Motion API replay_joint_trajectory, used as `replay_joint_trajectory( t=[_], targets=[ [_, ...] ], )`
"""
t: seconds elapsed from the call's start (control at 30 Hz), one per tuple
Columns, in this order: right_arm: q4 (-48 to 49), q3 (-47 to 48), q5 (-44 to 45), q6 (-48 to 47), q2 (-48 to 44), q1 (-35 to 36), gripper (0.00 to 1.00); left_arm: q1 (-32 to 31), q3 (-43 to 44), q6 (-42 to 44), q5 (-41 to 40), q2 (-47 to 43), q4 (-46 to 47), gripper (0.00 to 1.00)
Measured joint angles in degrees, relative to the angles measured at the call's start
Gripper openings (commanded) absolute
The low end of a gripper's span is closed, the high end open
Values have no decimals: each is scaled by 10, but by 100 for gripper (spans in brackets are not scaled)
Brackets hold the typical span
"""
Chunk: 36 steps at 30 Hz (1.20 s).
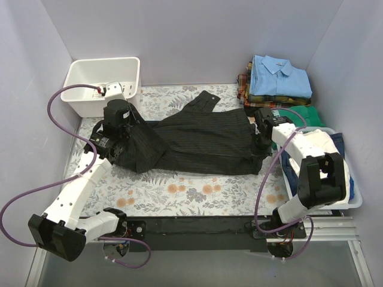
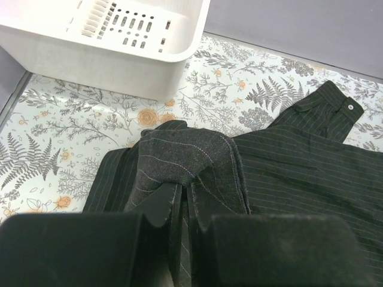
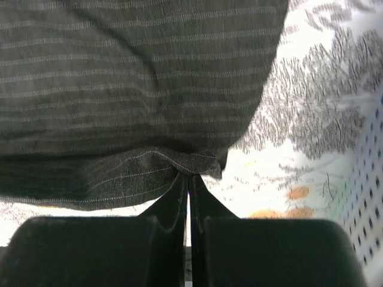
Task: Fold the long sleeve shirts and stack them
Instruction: Fold the shirt
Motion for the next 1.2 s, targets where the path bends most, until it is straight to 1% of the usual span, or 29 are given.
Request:
replay_joint_trajectory(
  t=[0.13,0.37,0.53,0.63,0.77,1.03,1.2],
  targets=[
    [10,26,-7,-6,46,-3,4,0,-4,2,1,-1,12,0],
    [33,102,-20,-17,139,-3,6,0,-33,8,6,-1,25,0],
    [39,117,-23,-19,181,-3,6,0,-35,16,23,20,51,0],
    [40,117,-23,-19,189,-3,6,0,-35,27,45,47,81,0],
    [41,117,-24,-19,189,-3,6,0,-19,39,97,98,112,0],
    [47,113,-24,-17,189,-3,6,0,39,49,249,202,163,0],
    [49,107,-24,-17,189,-3,7,-2,93,49,336,282,180,0]
  ],
)
